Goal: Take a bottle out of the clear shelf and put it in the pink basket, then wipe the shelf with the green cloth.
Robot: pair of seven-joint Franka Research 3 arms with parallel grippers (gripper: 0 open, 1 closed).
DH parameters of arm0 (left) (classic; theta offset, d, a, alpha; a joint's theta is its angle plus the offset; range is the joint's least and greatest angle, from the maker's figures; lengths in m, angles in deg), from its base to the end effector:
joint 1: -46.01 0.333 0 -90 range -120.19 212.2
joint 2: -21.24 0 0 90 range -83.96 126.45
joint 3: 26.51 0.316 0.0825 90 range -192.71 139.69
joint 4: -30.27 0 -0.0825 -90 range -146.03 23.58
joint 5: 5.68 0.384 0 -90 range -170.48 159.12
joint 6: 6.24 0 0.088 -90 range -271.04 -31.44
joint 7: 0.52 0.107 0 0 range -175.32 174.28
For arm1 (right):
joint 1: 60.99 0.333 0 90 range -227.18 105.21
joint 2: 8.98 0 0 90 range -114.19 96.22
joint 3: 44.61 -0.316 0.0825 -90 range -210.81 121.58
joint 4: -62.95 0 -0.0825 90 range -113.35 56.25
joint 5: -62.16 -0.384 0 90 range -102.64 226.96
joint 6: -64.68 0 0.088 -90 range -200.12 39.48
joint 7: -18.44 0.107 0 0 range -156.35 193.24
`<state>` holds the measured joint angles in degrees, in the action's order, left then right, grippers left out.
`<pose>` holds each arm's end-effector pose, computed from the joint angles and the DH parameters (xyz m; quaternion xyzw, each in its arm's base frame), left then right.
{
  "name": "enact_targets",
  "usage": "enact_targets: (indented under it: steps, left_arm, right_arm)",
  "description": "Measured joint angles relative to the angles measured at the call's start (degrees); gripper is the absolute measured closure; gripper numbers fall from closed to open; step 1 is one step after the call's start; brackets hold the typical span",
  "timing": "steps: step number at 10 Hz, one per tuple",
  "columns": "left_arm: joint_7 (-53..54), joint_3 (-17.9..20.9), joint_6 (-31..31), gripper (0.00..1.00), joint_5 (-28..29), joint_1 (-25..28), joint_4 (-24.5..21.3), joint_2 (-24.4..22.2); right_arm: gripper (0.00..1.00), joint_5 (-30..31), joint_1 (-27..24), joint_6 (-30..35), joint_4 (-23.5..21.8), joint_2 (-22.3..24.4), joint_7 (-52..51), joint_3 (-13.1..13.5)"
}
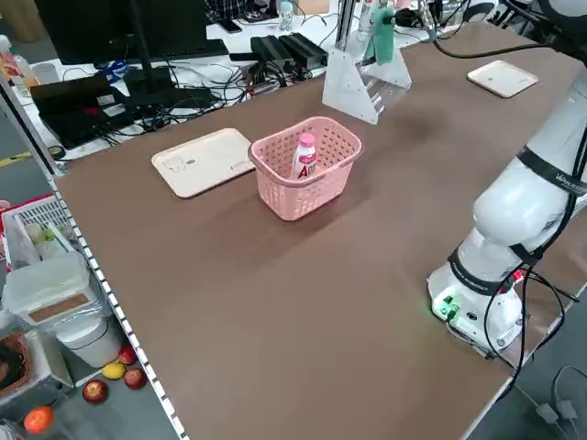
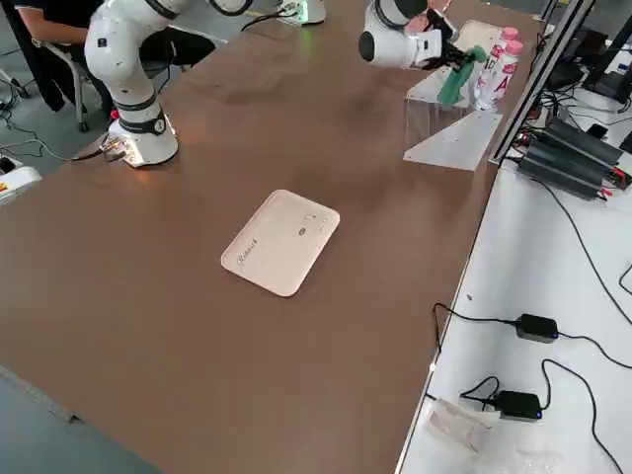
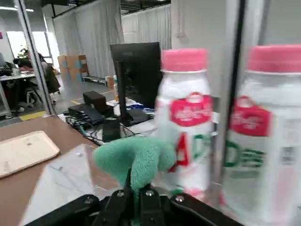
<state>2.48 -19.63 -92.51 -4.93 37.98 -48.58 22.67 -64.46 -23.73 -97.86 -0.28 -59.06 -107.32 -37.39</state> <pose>0.5534 -0.0107 0.6959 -0.9980 0.0355 -0.0522 0.0088 0.6854 0.3879 0.3242 -0.7225 -0.3063 -0.5719 0.2389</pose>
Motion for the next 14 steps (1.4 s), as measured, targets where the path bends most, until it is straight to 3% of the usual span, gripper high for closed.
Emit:
enact_targets:
  steps: [3, 7, 14]
  left_arm:
    - [0.0, 0.0, 0.0, 0.0, 0.0, 0.01, 0.0, 0.0]
    - [0.0, 0.01, 0.0, 0.0, 0.0, 0.03, 0.0, 0.0]
    - [0.0, 0.01, 0.0, 0.0, 0.0, 0.04, 0.0, 0.0]
  right_arm:
    - [0.94, 5.71, -3.99, 1.79, -2.65, 1.64, -0.02, 0.04]
    - [0.94, 6.17, -1.19, 2.3, -3.09, 2.16, 1.72, -1.08]
    - [0.94, -3.34, 4.09, 2.12, 1.33, -1.42, 3.11, -2.54]
